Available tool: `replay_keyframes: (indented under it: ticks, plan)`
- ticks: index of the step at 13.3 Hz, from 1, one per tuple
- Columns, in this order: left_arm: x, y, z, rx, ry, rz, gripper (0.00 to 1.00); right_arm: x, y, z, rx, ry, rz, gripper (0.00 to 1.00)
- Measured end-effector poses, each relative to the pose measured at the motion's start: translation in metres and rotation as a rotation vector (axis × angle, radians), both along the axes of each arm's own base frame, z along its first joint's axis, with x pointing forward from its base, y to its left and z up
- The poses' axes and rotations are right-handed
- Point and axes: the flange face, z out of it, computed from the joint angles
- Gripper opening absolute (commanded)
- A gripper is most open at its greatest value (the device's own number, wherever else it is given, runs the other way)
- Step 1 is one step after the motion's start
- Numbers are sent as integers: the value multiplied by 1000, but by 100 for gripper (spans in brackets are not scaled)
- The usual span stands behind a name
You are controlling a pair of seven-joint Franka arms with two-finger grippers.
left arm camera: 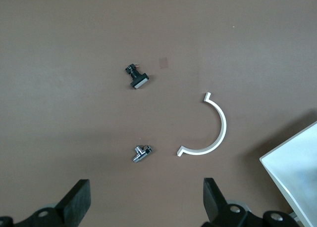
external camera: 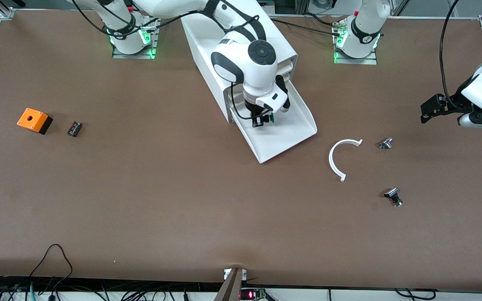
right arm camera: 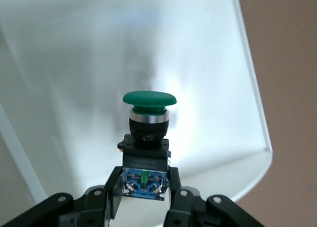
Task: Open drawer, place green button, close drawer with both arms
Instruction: 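Lower the button into the open drawer and open the right gripper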
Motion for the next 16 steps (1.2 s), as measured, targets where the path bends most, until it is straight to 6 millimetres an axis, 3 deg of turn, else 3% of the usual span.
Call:
replay_keyframes:
  ticks: [4,12,13,14,16]
  plan:
    - [0,0,0,0,0,0,100,-13,14,-11,-37,-44,57,23]
    - [1,0,2,0,-4,0,100,-13,35,-33,-35,-60,68,27]
    - [1,0,2,0,-4,1,100,-13,37,-35,-38,-64,69,50]
    - [1,0,2,0,-4,0,100,-13,37,-37,-40,-66,67,98]
    - [2,0,2,0,-6,0,100,-13,37,-38,-40,-67,44,100]
